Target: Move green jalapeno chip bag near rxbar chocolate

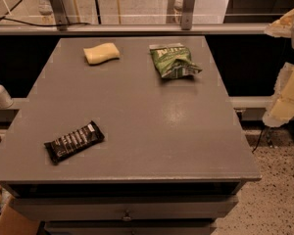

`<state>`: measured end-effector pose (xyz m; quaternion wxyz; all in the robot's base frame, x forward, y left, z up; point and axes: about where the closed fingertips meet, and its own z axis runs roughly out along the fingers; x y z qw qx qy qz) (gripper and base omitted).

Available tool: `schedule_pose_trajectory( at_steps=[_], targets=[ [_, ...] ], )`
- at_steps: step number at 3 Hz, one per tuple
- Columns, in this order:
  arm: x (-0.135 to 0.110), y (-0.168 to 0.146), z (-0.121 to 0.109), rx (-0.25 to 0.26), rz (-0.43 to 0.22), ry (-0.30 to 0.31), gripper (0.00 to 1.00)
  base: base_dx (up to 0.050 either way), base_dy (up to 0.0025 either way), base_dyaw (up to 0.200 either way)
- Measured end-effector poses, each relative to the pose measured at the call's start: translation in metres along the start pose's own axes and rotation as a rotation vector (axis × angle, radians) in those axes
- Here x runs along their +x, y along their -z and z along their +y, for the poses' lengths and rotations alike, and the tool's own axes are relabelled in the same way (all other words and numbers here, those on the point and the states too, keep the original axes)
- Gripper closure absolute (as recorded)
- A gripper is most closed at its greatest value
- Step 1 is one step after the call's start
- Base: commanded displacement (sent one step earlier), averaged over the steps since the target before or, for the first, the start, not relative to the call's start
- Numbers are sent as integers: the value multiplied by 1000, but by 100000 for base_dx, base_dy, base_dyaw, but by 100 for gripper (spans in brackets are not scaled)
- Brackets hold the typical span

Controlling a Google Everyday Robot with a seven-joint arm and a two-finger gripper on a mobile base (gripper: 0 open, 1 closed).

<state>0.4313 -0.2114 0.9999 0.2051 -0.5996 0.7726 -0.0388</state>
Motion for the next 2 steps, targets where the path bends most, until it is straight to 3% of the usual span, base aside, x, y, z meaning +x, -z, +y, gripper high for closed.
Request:
schedule_pose_trajectory(
  at_steps=[1,2],
  targets=[
    [0,0,0,0,0,0,0,10001,0,9],
    [0,0,0,0,0,0,0,0,0,0]
  ],
)
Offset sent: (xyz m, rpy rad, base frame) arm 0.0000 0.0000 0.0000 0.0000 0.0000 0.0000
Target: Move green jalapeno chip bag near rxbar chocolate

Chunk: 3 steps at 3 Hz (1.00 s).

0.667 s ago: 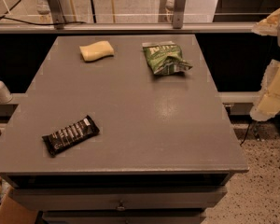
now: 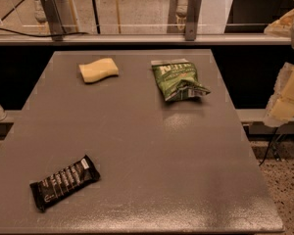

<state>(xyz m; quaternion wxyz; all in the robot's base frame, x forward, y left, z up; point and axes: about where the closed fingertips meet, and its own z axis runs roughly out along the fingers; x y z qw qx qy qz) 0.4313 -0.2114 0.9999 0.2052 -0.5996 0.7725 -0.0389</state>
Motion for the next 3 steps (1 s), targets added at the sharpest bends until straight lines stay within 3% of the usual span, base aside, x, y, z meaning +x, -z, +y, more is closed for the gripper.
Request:
schedule_pose_trajectory(
  at_steps=[1,3],
  targets=[
    [-2,-16,-5,22,-52,-6,0,0,0,0],
    [-19,-103,-23,67,-234,-48,0,0,0,0]
  ],
)
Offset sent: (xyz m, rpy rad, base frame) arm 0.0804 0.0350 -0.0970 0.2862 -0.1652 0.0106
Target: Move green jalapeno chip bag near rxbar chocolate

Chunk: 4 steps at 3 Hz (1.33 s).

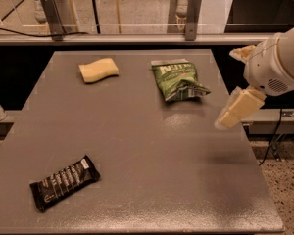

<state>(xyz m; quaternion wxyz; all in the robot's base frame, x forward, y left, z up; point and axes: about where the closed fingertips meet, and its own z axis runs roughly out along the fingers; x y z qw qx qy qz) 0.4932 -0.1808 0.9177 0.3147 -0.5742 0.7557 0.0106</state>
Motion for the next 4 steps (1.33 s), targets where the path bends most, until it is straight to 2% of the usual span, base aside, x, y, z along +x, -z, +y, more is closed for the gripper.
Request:
schedule_pose_trajectory(
  at_steps=[1,3,4],
  targets=[
    [4,-34,-14,14,-35,-33,0,0,0,0],
    [8,-98,-39,-7,-50,-94,0,0,0,0],
    [9,-118,-52,-15,-49,-117,16,0,0,0]
  ],
)
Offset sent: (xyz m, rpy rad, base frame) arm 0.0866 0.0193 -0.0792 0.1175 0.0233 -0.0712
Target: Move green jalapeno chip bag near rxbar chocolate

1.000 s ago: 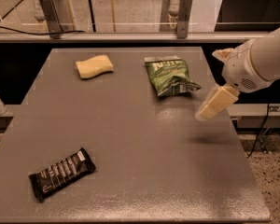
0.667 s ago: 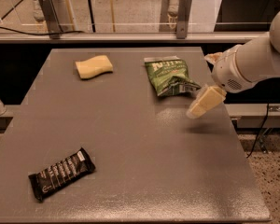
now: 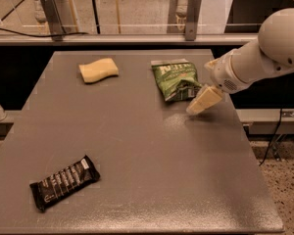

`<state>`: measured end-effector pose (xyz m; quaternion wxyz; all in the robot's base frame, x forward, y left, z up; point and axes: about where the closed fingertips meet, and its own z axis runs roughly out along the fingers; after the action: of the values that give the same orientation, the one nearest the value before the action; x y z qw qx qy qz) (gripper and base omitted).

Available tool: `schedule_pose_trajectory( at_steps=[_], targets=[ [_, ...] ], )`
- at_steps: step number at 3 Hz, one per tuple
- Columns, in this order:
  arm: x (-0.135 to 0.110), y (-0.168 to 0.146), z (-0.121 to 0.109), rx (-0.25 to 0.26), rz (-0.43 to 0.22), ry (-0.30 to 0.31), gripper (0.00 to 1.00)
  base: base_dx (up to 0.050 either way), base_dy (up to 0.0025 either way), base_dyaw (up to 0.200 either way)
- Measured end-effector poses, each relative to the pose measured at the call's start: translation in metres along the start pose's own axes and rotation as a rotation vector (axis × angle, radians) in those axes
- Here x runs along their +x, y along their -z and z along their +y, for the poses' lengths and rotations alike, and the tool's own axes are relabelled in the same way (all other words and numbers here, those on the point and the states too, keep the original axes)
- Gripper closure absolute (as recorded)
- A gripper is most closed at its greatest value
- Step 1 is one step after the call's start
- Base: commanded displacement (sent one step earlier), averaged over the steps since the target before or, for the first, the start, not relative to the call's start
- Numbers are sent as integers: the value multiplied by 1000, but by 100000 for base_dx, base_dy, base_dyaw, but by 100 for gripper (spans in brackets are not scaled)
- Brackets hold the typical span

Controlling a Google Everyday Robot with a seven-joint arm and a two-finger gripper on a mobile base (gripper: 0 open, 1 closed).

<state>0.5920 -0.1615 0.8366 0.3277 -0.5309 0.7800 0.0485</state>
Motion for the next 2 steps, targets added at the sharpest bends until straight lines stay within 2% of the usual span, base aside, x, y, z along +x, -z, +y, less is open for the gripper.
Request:
schedule_pose_trajectory(
  at_steps=[2],
  targets=[
    [-13,-7,-15,-23,-16,-58,61,0,0,0]
  ],
)
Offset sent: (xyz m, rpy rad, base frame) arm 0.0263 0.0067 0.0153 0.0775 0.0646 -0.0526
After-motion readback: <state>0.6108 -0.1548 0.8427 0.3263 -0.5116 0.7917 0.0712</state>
